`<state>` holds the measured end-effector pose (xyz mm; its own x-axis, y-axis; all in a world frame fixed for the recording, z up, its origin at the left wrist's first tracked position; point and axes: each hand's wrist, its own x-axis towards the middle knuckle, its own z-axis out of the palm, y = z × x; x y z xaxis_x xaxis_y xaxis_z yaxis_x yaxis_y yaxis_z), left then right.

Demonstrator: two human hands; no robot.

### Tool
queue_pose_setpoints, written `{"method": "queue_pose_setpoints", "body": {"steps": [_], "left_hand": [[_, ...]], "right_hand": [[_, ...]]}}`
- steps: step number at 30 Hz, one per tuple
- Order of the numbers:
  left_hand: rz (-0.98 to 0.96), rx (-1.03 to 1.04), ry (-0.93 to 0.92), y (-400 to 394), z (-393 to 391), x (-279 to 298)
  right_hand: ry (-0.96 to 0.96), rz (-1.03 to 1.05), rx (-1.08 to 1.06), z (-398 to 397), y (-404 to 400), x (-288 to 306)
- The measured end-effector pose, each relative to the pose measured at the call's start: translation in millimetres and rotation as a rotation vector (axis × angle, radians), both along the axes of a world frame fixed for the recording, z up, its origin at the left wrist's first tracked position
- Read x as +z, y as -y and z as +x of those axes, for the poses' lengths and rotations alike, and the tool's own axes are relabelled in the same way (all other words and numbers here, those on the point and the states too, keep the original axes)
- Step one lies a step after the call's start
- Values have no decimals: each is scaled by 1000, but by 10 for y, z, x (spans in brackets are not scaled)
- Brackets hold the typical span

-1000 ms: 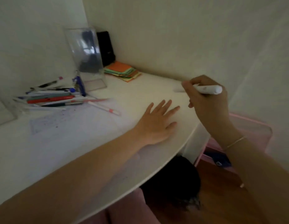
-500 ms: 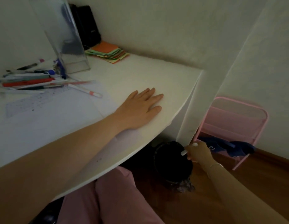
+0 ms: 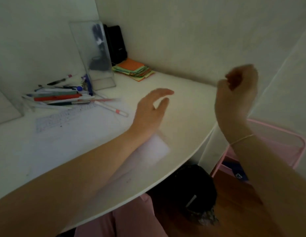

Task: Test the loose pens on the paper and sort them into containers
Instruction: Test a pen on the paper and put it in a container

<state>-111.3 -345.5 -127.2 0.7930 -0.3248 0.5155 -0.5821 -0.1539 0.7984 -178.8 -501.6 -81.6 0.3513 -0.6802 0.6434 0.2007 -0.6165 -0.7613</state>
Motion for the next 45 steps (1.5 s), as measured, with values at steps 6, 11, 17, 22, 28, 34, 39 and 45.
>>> {"method": "queue_pose_setpoints", "body": {"steps": [6,11,17,22,28,34,39,45], "left_hand": [[-410,211,-193,-868,471,509],[31,358,-181,-1599,636,189],[493,405,-50,-2012,635,-194],[479,407,-60,-2056,658,-240],[246,497,53,-2075,527,-107],[188,425,89,-2096,528,-64],[183,277,63,-2140,533,-40],[36,117,-107,-2228,507,152]], "right_hand": [[-179,-377,501,707,-1279,411],[-922,-597,663,1226,-1779,176],[-1248,-868,485,1427,-2096,-114],[-1105,-843,452,1521,-2217,52],[-602,413,940,1553,-2372,378],[-578,634,1152,1451,-2432,232],[-751,308,1217,1389,-2512,177],[-803,313,1442,1361,-2454,247]]}}
